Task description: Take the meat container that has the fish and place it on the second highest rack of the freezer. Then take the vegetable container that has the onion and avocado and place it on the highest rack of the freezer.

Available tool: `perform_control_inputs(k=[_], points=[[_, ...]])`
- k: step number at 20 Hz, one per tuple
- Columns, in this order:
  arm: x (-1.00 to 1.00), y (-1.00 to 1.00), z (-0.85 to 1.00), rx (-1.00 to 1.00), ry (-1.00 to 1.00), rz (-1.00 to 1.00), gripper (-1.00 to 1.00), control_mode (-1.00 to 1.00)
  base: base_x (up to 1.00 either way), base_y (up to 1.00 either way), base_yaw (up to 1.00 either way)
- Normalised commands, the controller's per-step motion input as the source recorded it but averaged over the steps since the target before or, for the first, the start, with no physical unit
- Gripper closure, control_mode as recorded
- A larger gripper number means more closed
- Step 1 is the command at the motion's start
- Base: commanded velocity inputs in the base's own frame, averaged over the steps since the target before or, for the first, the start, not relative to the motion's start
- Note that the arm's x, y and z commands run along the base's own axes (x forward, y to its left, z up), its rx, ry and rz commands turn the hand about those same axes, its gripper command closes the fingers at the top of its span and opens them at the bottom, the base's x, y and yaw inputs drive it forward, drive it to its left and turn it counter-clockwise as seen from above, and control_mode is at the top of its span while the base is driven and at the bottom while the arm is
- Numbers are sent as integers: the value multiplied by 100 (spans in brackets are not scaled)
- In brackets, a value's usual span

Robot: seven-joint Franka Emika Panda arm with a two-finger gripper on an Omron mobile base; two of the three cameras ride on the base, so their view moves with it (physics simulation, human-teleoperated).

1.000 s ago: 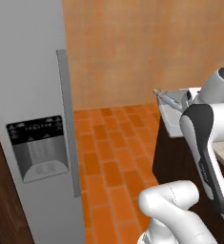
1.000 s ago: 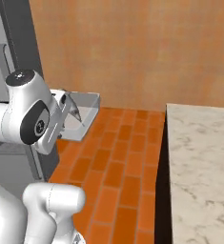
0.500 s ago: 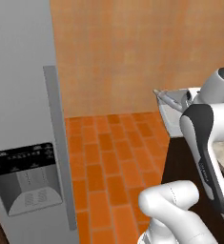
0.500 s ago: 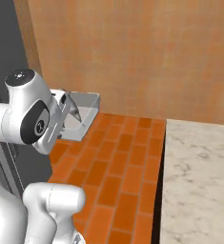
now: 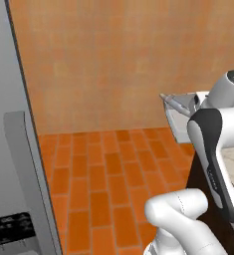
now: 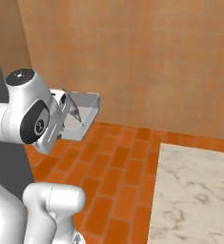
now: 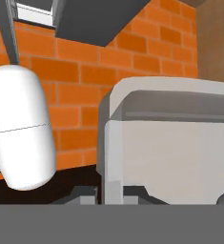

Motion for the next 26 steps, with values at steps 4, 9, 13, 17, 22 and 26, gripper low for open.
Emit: perform_control_inputs(k=[4, 9, 13, 17, 22, 26], points=[[0, 0, 0, 0, 0, 0, 100, 100, 89, -31, 10], [0, 0, 0, 0, 0, 0, 100, 100, 99, -26, 11], [0, 0, 0, 0, 0, 0, 100, 100, 99, -27, 11], [0, 0, 0, 0, 0, 0, 100, 100, 99, -13, 11], [0, 0, 0, 0, 0, 0, 100, 100, 45, -2, 36], [0, 0, 0, 0, 0, 0, 100, 100, 0, 0, 75]])
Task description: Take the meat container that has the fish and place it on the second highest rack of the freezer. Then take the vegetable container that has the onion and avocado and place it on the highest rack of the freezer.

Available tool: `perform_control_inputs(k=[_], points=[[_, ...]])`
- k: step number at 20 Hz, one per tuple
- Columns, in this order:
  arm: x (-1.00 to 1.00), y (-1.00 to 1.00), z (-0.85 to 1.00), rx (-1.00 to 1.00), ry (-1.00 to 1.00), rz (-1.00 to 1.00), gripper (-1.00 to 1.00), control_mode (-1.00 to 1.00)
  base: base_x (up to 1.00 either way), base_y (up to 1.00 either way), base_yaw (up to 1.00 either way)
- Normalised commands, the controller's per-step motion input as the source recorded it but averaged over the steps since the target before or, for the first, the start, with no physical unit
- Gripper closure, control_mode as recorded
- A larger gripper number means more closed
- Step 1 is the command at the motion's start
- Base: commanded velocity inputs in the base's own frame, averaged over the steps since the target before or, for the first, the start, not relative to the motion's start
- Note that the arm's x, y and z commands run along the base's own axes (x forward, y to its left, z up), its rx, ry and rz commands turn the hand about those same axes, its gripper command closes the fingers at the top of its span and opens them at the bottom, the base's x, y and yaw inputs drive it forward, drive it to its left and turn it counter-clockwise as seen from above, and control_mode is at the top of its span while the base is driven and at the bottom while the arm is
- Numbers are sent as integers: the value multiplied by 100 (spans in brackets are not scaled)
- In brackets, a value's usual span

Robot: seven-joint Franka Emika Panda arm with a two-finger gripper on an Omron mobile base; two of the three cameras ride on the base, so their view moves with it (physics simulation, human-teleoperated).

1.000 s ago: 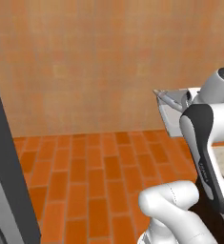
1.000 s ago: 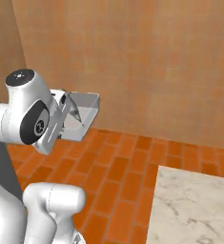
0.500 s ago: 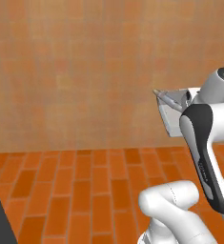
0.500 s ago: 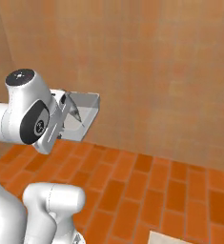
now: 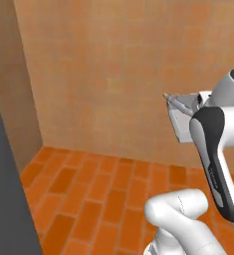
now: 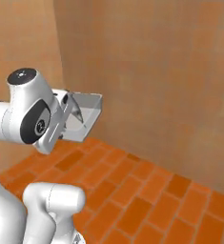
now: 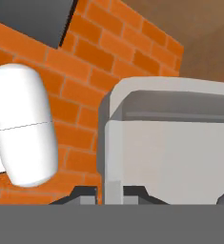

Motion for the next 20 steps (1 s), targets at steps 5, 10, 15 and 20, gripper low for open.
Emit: perform_control_inputs(k=[5, 10, 15, 20], points=[[0, 0, 0, 0, 0, 0, 100, 100, 12, 0, 84], [0, 0, 0, 0, 0, 0, 100, 100, 19, 0, 84], [0, 0, 0, 0, 0, 0, 100, 100, 5, 1, 80], [0, 0, 0, 0, 0, 0, 100, 100, 0, 19, 67]])
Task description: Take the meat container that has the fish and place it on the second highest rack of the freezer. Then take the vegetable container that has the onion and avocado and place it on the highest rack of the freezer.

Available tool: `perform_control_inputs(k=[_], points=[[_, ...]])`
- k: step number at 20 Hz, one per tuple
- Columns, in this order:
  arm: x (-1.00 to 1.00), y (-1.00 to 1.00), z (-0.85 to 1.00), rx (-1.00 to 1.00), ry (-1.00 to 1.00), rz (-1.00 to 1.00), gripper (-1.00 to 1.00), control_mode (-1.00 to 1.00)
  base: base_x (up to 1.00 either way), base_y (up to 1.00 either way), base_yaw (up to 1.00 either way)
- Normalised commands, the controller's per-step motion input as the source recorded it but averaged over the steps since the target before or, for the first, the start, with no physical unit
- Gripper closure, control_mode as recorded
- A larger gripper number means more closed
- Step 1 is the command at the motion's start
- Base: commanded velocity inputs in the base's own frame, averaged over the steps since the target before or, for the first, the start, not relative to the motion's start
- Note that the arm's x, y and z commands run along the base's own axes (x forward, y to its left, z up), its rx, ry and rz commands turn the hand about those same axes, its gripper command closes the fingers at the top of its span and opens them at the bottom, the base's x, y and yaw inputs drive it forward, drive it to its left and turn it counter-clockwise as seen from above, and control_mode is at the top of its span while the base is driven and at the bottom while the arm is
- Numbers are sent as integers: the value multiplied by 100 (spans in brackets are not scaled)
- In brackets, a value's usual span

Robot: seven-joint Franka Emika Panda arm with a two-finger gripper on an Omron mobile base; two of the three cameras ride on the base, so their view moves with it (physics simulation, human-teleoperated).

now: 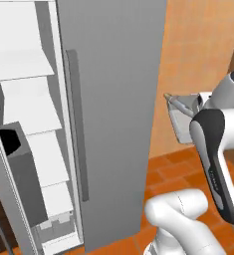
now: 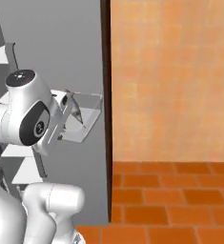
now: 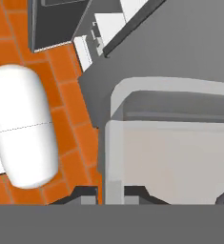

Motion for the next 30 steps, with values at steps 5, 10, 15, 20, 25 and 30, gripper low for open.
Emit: perform_control_inputs(k=[5, 10, 15, 20, 25, 30], points=[[0, 0, 0, 0, 0, 0, 100, 100, 0, 67, 41], [0, 0, 0, 0, 0, 0, 100, 100, 0, 65, 39], [0, 0, 0, 0, 0, 0, 100, 100, 0, 18, 54], [0, 0, 0, 0, 0, 0, 100, 100, 0, 4, 63], [0, 0, 0, 0, 0, 0, 100, 100, 0, 32, 49], [0, 0, 0, 0, 0, 0, 100, 100, -19, 1, 15]])
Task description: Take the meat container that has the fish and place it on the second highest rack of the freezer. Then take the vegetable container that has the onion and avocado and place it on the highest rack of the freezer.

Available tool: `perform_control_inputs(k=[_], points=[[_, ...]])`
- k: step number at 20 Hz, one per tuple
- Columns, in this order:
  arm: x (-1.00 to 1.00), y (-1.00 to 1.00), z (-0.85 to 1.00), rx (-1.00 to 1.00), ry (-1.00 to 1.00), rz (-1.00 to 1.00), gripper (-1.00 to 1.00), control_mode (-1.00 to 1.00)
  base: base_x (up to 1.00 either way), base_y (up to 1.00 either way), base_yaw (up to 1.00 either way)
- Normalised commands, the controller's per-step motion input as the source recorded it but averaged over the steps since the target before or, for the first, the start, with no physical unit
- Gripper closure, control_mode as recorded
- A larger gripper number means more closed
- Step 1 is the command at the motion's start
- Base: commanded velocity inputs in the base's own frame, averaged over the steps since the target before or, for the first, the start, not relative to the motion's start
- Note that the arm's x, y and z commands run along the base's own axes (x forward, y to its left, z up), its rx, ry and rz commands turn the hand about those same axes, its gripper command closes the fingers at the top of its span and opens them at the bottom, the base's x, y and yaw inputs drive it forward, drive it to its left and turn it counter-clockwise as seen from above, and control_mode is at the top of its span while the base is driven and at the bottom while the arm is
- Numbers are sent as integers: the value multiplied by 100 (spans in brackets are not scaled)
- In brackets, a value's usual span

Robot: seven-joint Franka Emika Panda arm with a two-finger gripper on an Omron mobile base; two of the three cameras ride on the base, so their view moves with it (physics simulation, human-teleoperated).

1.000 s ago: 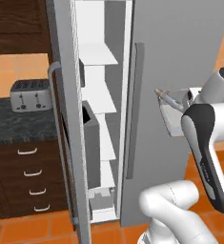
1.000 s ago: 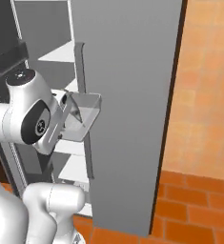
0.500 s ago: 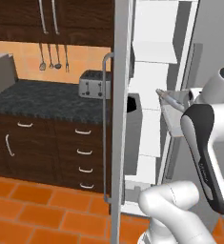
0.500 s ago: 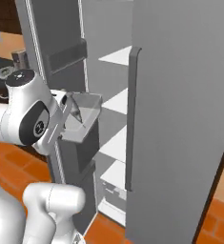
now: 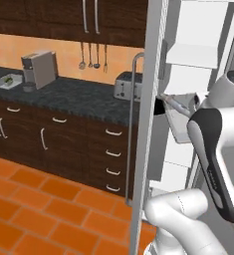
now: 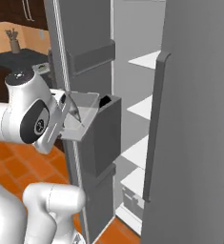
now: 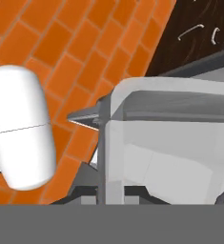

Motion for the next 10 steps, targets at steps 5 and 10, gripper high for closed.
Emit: perform_control_inputs(k=[5, 10], points=[[0, 0, 0, 0, 0, 0, 100, 100, -20, -27, -15], [0, 0, 0, 0, 0, 0, 100, 100, 43, -31, -20]])
